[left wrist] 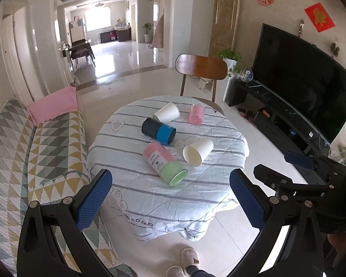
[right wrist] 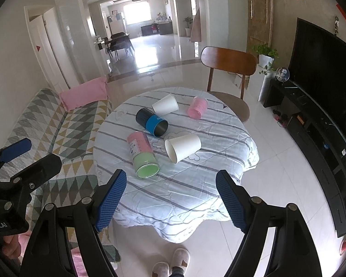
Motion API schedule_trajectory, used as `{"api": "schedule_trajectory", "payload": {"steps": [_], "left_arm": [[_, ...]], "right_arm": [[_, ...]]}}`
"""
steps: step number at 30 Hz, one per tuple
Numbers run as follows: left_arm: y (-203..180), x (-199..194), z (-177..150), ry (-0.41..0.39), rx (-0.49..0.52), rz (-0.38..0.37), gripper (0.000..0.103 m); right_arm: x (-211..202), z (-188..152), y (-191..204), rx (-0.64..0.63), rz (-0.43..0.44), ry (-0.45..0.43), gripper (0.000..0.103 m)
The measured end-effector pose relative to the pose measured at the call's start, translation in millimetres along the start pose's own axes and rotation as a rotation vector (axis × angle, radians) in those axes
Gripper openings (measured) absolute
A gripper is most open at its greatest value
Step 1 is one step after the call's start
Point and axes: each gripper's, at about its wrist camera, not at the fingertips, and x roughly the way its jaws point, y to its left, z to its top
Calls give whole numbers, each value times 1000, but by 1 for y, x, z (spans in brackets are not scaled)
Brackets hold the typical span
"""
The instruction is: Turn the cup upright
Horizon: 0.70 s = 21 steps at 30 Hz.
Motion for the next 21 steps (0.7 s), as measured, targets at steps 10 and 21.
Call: {"api": "schedule_trajectory", "payload": {"steps": [10, 21], "left_arm": [[1, 9, 2, 16, -6, -4, 103], [2, 22, 9, 12, -18, -12, 103]], "right_arm": [[12, 7, 2, -14, 13, 26, 81], [24, 18, 1, -24, 11, 41, 81]]}}
